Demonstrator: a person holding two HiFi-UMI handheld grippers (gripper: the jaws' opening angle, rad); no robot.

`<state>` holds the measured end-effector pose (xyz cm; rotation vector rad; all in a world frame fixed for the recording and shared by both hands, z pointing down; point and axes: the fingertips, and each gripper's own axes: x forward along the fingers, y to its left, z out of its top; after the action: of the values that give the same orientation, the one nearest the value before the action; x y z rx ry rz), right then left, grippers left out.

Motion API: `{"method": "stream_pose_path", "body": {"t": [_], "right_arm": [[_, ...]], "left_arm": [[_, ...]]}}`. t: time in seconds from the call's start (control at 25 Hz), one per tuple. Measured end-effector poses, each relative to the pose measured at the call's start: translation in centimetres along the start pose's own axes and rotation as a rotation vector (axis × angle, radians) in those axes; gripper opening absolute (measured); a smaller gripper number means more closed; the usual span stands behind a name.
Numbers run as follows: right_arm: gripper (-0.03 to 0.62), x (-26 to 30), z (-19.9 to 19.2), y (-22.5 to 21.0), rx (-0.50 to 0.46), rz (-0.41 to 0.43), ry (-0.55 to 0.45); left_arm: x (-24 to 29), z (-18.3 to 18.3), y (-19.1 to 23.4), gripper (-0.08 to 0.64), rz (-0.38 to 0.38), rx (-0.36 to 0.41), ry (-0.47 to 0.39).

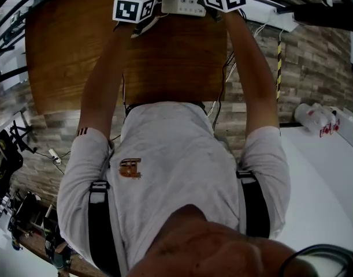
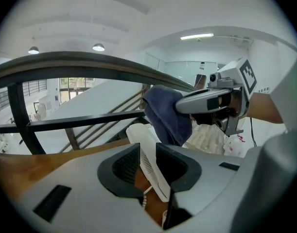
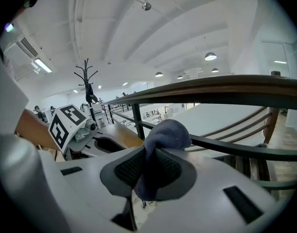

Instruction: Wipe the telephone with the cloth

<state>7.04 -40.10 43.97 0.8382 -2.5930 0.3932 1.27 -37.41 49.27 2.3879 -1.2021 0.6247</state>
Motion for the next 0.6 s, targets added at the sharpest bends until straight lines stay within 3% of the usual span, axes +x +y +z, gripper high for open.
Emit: {"method": "stream_pose_path", "body": {"t": [0.24, 0.6], "right_arm": [[0.072, 2.4, -1.3, -1.0, 0.033, 0.046, 0.131], [0.072, 4.3, -2.8, -2.7, 0.010, 0.006, 0.213]], "left_arm": [[1.6, -2.0, 0.7, 0.106, -0.032, -0.041, 0.098], [3.9, -2.7, 0.8, 0.117, -0.087, -0.085, 0.123]]}}
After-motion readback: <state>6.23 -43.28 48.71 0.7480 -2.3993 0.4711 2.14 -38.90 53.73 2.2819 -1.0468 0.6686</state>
